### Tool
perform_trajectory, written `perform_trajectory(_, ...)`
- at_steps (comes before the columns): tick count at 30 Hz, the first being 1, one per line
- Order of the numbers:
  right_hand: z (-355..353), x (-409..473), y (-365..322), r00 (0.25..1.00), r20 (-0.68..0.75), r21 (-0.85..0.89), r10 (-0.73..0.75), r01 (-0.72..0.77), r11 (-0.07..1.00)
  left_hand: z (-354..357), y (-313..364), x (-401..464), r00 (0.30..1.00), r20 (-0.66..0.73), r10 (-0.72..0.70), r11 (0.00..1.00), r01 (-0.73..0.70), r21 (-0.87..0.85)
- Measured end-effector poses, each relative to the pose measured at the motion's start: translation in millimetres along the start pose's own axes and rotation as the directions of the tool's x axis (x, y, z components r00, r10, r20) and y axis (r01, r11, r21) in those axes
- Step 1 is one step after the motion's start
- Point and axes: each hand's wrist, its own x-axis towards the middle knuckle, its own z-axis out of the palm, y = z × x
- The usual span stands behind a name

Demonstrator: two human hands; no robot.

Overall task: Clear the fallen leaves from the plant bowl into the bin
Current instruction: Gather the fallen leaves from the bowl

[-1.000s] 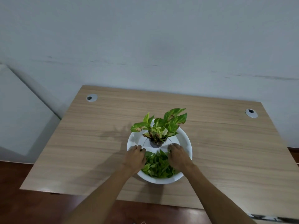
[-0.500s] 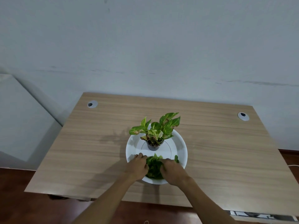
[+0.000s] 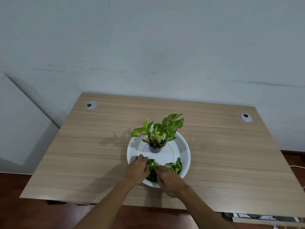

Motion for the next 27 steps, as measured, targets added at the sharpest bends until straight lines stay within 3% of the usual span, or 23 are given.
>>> perform_trajectory(3,-12.9,2.2,7.2,0.997,-0.066,0.076,0.029,-0.024,0.997,-3.1,-4.5,1.5,1.0,0.011,-0.016,0.999,0.016,0.029)
perform_trajectory(7,-36.7,13.5,26.1,0.961,-0.15,0.037,0.233,-0.23,0.973,-5.3,-4.6,5.7,0.997,0.058,-0.045,0.999,0.044,0.004)
perform_trajectory(10,-41.9,16.7,35.0,0.943,-0.005,-0.148,0.334,-0.331,0.932,-4.5,-0.9,7.9,0.993,0.082,-0.089,0.996,0.091,-0.017)
perform_trajectory(14,-37.6,16.0,23.5,0.944,0.087,-0.349,0.318,-0.271,0.897,-0.9,6.0,8.1,0.987,0.11,-0.119,0.993,0.117,0.016)
perform_trajectory(17,-31.4,7.6,5.6,0.939,0.119,-0.466,0.324,-0.235,0.853,-1.0,14.2,7.2,0.97,0.154,-0.187,0.972,0.206,-0.113)
perform_trajectory(19,-25.5,4.2,-3.5,0.934,0.134,-0.427,0.332,-0.247,0.87,-2.7,21.8,7.0,0.957,0.187,-0.223,0.946,0.259,-0.194)
perform_trajectory(23,-25.7,5.4,-15.6,0.908,0.094,-0.094,0.409,-0.4,0.911,-5.1,27.1,7.6,0.943,0.245,-0.226,0.924,0.287,-0.254)
perform_trajectory(27,-34.9,12.3,-9.3,0.899,-0.039,0.069,0.436,-0.433,0.899,-16.3,15.0,10.6,0.961,0.173,-0.215,0.939,0.252,-0.232)
